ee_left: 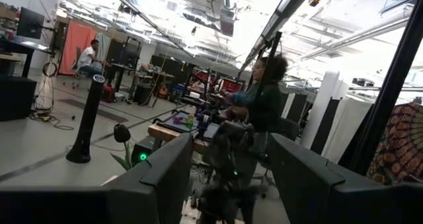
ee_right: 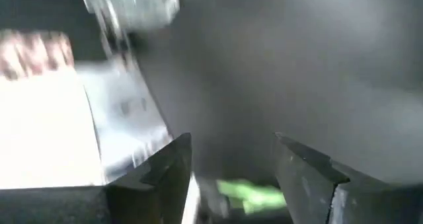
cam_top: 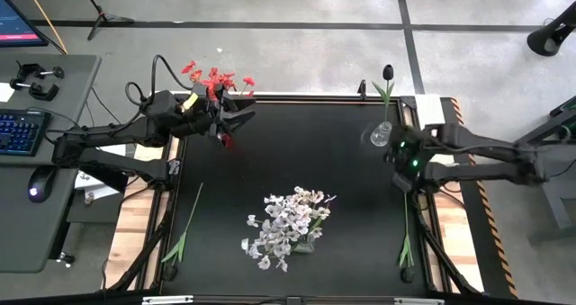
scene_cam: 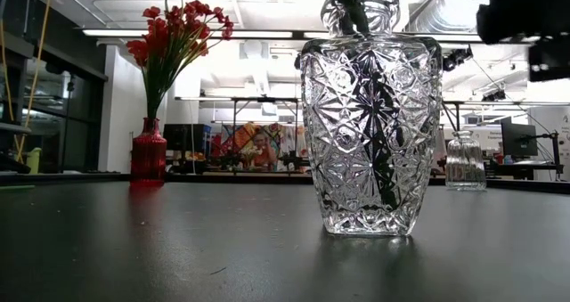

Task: Sort flowers into vase by color
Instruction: Put the right black tulip into the top transparent vase

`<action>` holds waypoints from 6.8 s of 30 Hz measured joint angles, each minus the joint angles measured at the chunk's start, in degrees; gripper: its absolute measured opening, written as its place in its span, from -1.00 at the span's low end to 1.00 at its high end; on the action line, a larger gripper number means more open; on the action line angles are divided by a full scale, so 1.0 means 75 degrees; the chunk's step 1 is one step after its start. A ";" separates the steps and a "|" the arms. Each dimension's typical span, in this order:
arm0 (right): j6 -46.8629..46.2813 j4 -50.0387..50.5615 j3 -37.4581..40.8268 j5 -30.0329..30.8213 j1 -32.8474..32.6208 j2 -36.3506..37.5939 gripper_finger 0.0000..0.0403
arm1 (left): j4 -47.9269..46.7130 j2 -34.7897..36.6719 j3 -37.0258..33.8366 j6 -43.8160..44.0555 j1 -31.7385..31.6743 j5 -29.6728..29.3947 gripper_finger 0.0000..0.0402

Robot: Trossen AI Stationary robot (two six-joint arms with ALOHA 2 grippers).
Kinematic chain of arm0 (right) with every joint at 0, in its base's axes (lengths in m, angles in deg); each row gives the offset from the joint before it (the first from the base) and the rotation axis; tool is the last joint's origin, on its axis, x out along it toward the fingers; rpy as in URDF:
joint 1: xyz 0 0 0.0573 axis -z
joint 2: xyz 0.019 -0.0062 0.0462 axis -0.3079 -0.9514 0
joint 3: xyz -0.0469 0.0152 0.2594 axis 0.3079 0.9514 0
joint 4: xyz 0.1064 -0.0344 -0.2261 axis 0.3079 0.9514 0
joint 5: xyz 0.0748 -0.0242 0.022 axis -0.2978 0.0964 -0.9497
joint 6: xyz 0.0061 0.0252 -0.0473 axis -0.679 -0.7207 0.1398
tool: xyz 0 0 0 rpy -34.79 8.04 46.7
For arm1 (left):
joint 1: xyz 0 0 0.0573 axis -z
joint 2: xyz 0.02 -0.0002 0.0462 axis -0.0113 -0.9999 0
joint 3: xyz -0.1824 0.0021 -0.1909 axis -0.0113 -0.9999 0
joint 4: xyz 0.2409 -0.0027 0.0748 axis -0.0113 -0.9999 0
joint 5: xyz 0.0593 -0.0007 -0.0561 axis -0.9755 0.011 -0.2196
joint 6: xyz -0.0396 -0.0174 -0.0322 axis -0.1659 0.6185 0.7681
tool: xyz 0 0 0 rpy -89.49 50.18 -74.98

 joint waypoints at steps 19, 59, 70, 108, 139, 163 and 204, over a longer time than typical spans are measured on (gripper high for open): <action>0.4394 -0.1141 0.0661 0.0438 -0.6154 -0.3485 -0.02 | -0.0006 0.0000 0.0000 -0.0274 -0.0017 -0.0002 -0.06; 0.5830 -0.1769 -0.0209 0.2670 -0.8681 -0.5300 -0.02 | 0.0001 0.0002 0.0000 -0.0268 -0.0017 -0.0095 -0.06; 0.6077 -0.1915 -0.0060 0.1776 -0.8647 -0.6007 -0.02 | -0.0277 0.0000 0.0000 -0.0271 -0.0017 -0.0092 -0.06; 0.4842 -0.2055 -0.0565 0.3828 -0.6655 -0.4844 -0.51 | -0.0226 0.0003 0.0000 -0.0271 -0.0017 -0.0090 -0.06; 0.5246 -0.2568 0.0046 0.3825 -0.7878 -0.6184 -0.01 | -0.0236 0.0003 0.0000 -0.0070 -0.0009 -0.0063 -0.06; 0.5422 -0.3317 0.0106 0.4559 -0.7564 -0.5958 -0.01 | -0.0233 0.0003 0.0000 -0.0064 -0.0006 -0.0060 -0.06; 0.2757 -0.5418 -0.0968 0.7106 -0.1040 -0.3357 -1.00 | 0.0796 0.0650 0.0000 -0.1003 -0.0009 -0.0063 -0.06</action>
